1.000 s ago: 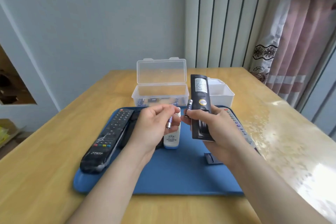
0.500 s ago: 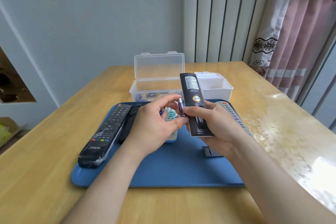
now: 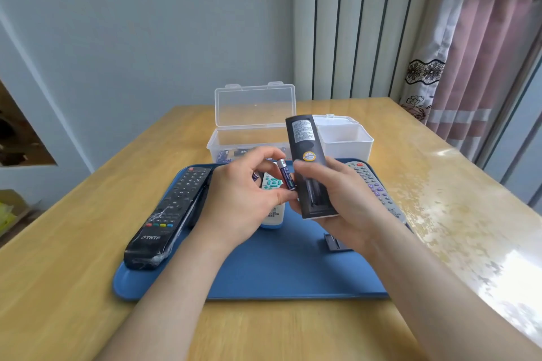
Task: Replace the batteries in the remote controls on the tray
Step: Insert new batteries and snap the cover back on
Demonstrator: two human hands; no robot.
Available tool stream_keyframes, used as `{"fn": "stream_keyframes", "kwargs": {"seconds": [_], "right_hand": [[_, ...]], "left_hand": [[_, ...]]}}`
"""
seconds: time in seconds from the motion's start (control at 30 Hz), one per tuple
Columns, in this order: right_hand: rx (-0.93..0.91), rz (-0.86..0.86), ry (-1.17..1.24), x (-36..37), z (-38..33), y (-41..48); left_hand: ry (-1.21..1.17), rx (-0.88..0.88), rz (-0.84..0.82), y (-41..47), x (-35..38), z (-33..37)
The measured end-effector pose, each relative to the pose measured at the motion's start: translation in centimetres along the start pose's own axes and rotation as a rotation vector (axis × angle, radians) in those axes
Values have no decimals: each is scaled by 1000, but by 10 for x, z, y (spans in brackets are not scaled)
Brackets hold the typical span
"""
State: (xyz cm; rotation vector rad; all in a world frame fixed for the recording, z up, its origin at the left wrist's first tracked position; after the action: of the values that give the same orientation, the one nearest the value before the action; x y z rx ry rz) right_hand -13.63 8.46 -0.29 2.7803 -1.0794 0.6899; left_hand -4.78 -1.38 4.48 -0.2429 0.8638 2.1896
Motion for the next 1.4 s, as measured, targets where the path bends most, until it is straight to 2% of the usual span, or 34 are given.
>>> {"fn": "stream_keyframes", "kwargs": {"seconds": [0.1,0.3,0.4,0.5,0.6,0.67,0.73,0.97,1.2,1.4], "right_hand": [[-77,-74,-48,6,-5,0],[-83,-44,-3,0,-5,4],[-69,26,91,-3,-3,3],[15,124,186,-9,5,4],[42,168,170,-12,5,2],[25,194,155,-15,2,1],[10,211,160,-15,-1,-2],[-28,204,227,-12,-7,-6],[-44,240,236,-15,-10,-8],[-143,276,116,-15,-16,-8]], "left_hand": [[-59,-3,-3,1,-3,1],[-63,39,-66,-1,0,8],[-74,112,3,-2,-4,13],[0,279,149,-6,-14,31],[244,569,36,-23,18,58],[322,673,-64,-31,39,62],[236,630,-89,-31,42,58],[-100,380,-21,-20,29,39],[75,519,-53,-30,45,52],[137,498,74,-30,32,53]]}}
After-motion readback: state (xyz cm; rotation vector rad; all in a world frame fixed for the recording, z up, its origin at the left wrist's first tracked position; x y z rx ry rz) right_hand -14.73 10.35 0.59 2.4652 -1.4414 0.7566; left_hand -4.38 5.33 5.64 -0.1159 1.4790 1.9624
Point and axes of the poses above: each hand's wrist, its own y-axis towards the middle knuckle, its own x-axis out of the palm, z = x × y, the point moved 9 cm from there along y, towards the middle knuckle, and after that the axes turned 2 degrees about x, right-handed, at the moved point
